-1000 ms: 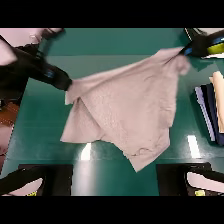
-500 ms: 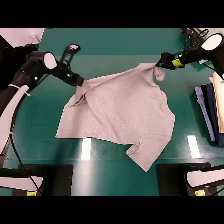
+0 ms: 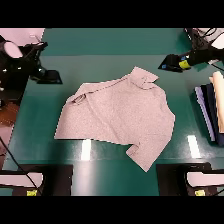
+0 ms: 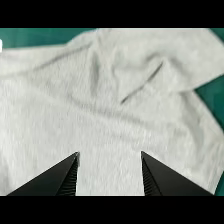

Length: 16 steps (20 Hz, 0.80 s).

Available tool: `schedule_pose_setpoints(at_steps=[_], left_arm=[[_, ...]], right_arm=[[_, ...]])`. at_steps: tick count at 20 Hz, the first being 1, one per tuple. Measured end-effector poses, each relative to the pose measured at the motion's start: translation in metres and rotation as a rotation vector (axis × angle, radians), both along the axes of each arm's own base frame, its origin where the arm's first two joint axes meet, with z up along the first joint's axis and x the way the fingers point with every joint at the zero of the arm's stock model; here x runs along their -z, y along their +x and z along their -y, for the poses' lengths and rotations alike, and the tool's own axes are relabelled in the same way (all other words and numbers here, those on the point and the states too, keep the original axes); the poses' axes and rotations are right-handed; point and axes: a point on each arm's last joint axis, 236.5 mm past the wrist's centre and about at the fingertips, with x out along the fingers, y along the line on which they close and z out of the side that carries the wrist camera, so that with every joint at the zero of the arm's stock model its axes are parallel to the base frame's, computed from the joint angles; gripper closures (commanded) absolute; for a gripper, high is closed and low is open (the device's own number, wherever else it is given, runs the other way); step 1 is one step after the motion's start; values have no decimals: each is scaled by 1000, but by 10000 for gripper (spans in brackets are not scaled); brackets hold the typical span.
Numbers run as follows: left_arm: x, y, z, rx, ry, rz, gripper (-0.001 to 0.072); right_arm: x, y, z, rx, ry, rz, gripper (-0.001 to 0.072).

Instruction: Fold the shirts.

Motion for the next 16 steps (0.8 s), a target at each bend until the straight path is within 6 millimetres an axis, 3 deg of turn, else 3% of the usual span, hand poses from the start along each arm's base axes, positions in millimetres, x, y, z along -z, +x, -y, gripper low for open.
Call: schedule_pose_setpoints(at_steps=[4, 8, 10, 13, 16], left_arm=[[16, -65, -14, -35, -85, -92, 160], [60, -140, -21, -91, -130, -201, 160], [80, -168, -25, -137, -153, -247, 161], [104, -193, -27, -186, -175, -294, 161], [115, -206, -23, -212, -201, -320, 161]], right_arm=[[8, -56, -5, -59, -12, -64, 275], [26, -106, -7, -80, -14, -125, 275], [33, -123, -7, -78, -14, -136, 275], [37, -138, -7, -72, -14, -128, 276], [35, -144, -6, -63, -14, -110, 275]])
